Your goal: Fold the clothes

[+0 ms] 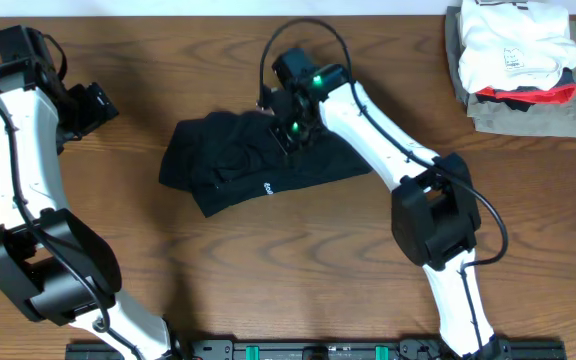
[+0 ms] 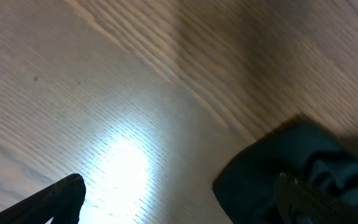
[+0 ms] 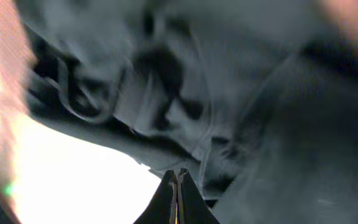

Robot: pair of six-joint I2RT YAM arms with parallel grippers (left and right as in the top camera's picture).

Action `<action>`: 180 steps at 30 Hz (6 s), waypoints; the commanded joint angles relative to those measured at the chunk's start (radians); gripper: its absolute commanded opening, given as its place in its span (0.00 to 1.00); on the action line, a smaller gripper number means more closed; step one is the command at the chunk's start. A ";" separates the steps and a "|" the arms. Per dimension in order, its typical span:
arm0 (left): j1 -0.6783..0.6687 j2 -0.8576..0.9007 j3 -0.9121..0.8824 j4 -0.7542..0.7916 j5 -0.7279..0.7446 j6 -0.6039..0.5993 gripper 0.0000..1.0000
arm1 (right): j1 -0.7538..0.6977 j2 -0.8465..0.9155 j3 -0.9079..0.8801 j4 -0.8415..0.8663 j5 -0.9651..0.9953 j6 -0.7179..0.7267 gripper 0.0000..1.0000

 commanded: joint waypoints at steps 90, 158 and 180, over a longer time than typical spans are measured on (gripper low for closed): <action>-0.290 0.421 -0.021 0.013 0.652 0.615 0.06 | -0.273 -0.003 0.275 -0.299 0.118 -0.085 0.49; -0.520 0.093 0.056 0.132 0.529 0.247 0.06 | -0.269 -0.003 0.091 -0.154 -0.001 -0.035 0.01; -0.523 0.086 0.057 0.122 0.529 0.248 0.06 | -0.263 0.010 -0.341 0.203 -0.248 0.127 0.01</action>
